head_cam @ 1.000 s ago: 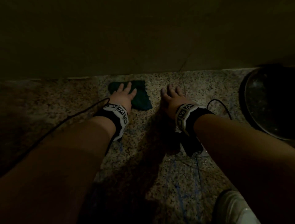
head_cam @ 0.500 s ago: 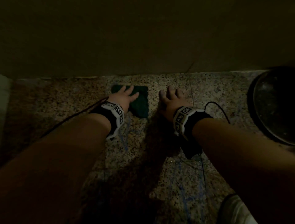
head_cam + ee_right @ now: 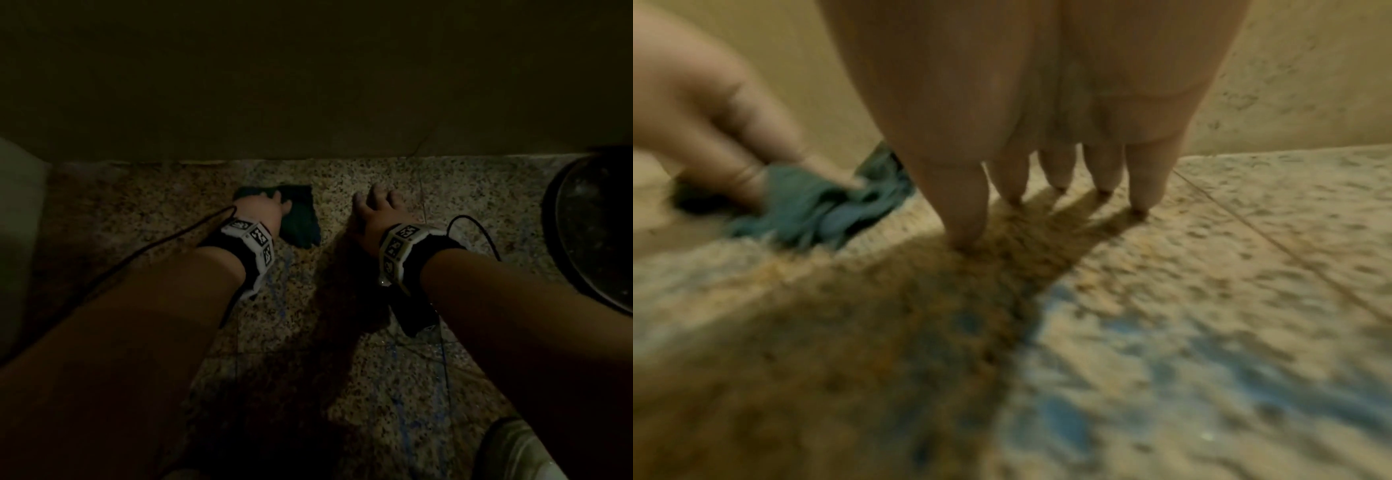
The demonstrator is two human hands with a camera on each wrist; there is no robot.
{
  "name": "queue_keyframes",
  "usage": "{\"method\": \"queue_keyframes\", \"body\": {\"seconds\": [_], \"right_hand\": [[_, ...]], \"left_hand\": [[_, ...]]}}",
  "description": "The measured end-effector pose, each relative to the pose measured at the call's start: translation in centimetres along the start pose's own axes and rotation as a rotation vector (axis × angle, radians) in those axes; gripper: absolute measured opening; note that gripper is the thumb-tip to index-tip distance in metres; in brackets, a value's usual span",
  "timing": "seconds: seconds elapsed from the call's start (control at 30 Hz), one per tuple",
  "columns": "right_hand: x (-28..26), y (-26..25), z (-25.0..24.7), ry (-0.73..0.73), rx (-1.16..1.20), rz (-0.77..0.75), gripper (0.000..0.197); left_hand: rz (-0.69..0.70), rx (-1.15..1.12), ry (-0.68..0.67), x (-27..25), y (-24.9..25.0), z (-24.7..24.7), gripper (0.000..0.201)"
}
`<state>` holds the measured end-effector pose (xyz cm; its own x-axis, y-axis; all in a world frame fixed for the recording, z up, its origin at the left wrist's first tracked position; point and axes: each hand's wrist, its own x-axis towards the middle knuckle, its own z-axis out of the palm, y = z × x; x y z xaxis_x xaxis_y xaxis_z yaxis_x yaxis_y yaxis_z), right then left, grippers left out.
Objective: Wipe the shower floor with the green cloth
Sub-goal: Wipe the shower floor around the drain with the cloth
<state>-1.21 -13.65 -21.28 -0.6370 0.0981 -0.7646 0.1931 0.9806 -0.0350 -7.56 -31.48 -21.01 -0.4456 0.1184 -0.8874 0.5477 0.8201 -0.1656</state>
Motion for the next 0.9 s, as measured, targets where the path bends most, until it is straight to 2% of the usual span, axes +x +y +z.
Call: {"method": "queue_keyframes", "body": {"seconds": [0.13, 0.37, 0.6, 0.77, 0.9], "right_hand": [[-0.2, -1.0, 0.0, 0.016, 0.01, 0.02, 0.072], [0.4, -0.7, 0.9, 0.035, 0.021, 0.009, 0.072], [1.1, 0.0, 1.3, 0.016, 0.039, -0.005, 0.075], [0.6, -0.7, 0.7, 0.01, 0.007, 0.018, 0.077], [-0.3, -2.3, -0.9, 0.043, -0.083, 0.035, 0.071]], "left_hand": [[-0.017, -0.012, -0.083, -1.0, 0.1, 1.4, 0.093], [-0.029, -0.005, -0.078, 0.4, -1.4, -0.6, 0.097], [-0.097, 0.059, -0.021, 1.0, -3.0, -3.5, 0.082], [-0.06, -0.032, 0.022, -0.5, -2.7, -1.7, 0.075], [-0.066, -0.073, -0.067, -1.5, -2.7, 1.5, 0.084]]}}
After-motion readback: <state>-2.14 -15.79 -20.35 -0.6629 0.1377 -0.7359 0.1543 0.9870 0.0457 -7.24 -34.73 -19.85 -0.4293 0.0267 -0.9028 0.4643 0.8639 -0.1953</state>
